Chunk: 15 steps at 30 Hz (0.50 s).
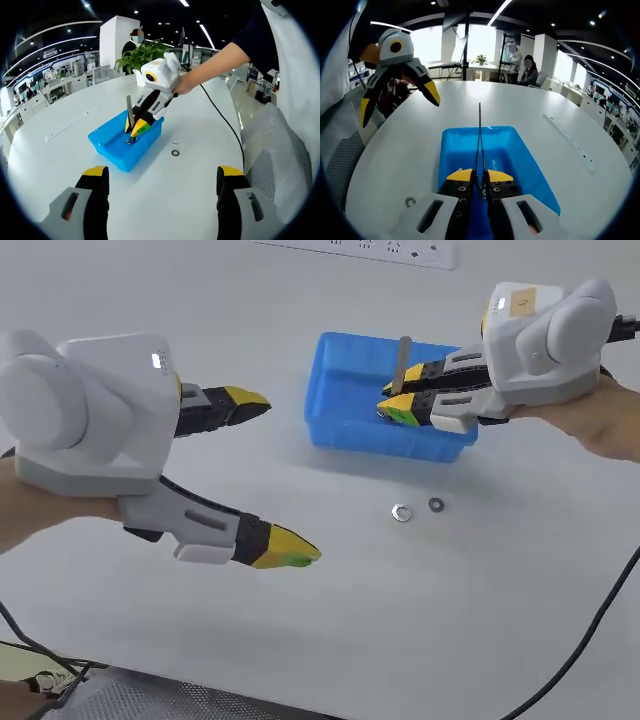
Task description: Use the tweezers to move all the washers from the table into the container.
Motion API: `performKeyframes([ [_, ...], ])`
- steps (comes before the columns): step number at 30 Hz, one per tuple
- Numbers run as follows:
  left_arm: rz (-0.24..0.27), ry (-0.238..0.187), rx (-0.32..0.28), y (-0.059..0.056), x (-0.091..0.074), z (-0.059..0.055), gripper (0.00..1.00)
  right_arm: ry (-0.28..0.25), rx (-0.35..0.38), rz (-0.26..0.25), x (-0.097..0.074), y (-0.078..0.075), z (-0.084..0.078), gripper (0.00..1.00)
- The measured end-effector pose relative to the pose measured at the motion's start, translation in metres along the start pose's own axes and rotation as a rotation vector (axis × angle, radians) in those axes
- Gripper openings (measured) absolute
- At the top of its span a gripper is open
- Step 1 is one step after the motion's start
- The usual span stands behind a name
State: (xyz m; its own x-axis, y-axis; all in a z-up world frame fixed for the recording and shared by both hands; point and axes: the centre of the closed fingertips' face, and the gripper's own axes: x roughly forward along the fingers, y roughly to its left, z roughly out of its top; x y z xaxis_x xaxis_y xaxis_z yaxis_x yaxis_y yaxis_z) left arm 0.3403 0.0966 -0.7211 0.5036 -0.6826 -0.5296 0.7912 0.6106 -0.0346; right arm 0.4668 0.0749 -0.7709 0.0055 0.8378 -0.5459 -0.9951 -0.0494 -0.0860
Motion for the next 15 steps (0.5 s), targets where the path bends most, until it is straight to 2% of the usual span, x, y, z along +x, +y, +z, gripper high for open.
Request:
performKeyframes([
  [3,0.005,0.002,0.001,0.000,0.000,0.000,0.94,0.004,-0.001,0.000,0.000,0.002,0.000,0.10],
  [4,0.017,-0.001,0.016,0.001,-0.001,0.000,0.92,0.005,-0.002,0.001,-0.001,0.002,0.000,0.10],
  [5,0.057,-0.011,0.066,0.008,-0.003,0.004,0.89,0.004,0.004,0.004,-0.001,0.003,0.001,0.10],
  [6,0.057,-0.011,0.065,0.007,-0.004,0.004,0.88,0.001,0.006,0.003,-0.001,0.003,0.002,0.10],
  [9,0.051,-0.035,0.001,0.011,-0.007,0.006,0.90,0.005,0.002,0.003,-0.001,0.002,0.002,0.10],
  [12,0.067,-0.028,0.018,0.017,-0.008,0.005,0.91,-0.005,0.008,-0.002,-0.003,0.000,0.006,0.10],
  [13,0.085,-0.034,0.045,0.023,-0.009,0.008,0.90,-0.008,0.008,-0.004,-0.004,-0.001,0.008,0.10],
  [15,0.095,-0.052,0.050,0.032,-0.006,0.018,0.88,-0.015,0.004,-0.006,-0.005,-0.004,0.012,0.10],
])
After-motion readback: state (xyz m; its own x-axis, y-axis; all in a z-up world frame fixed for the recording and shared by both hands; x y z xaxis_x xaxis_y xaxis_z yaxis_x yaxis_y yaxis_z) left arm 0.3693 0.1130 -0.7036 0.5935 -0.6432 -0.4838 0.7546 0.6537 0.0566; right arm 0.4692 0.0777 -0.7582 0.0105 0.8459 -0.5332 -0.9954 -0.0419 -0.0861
